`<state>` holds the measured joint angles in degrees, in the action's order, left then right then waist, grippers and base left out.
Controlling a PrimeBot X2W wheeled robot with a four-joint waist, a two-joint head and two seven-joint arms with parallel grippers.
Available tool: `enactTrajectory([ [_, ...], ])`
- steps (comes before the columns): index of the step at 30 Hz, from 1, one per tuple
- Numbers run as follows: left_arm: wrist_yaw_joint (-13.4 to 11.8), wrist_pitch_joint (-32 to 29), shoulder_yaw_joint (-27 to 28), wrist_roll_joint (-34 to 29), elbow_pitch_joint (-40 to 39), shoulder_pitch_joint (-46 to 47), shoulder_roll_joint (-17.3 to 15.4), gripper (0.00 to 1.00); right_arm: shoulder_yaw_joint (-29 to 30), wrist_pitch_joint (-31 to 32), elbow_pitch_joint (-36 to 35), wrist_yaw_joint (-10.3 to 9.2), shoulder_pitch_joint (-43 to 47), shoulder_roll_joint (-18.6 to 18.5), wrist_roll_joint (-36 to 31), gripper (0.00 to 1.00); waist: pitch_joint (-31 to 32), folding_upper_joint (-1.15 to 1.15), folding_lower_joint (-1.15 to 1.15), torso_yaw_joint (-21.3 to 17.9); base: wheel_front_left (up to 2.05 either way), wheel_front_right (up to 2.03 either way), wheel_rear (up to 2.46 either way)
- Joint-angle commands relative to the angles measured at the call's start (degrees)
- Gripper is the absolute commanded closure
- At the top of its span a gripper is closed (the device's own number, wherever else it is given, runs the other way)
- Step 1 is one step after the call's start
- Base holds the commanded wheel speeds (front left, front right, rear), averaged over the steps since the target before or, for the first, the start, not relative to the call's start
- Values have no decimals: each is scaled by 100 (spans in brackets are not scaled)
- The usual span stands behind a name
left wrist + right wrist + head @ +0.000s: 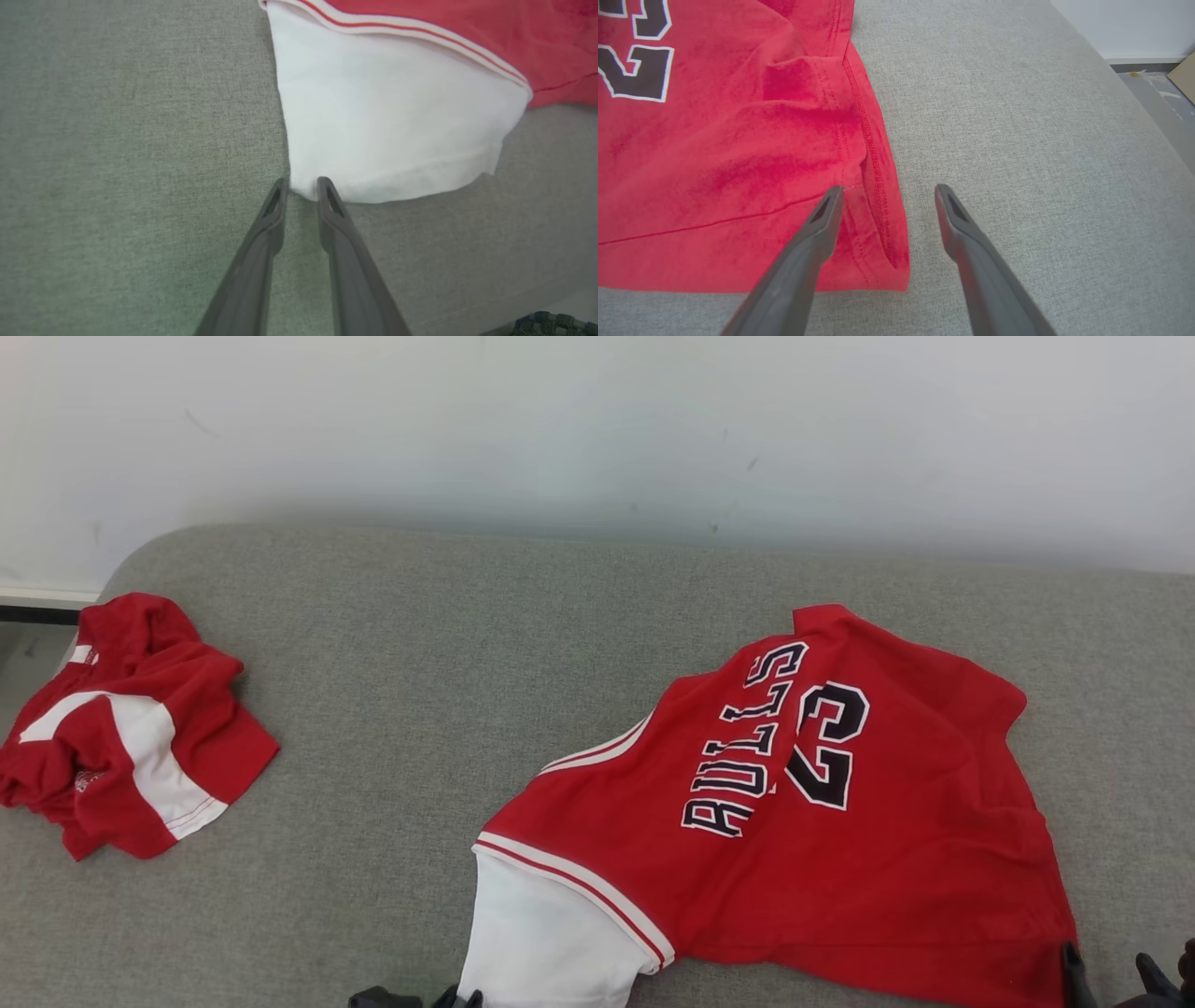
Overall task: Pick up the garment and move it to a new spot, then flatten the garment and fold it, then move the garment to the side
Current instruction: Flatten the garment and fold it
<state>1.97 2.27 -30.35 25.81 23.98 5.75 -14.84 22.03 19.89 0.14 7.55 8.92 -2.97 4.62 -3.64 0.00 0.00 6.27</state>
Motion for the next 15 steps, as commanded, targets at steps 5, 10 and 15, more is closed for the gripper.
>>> enactTrajectory([
  [5,-67,-200,-98,-123,-6,169,-62,100,-33,-141,244,-13,-123,-159,95,0,3,0,0,20,0,0,0],
  [10,-108,-279,-94,-80,-81,109,-123,100,-137,-365,588,-13,-258,-358,190,0,-1,0,0,3,0,0,0],
  [15,-165,-271,-51,16,-250,-3,-154,100,-306,-355,755,-13,-495,-556,171,0,-103,0,0,25,0,0,0],
])
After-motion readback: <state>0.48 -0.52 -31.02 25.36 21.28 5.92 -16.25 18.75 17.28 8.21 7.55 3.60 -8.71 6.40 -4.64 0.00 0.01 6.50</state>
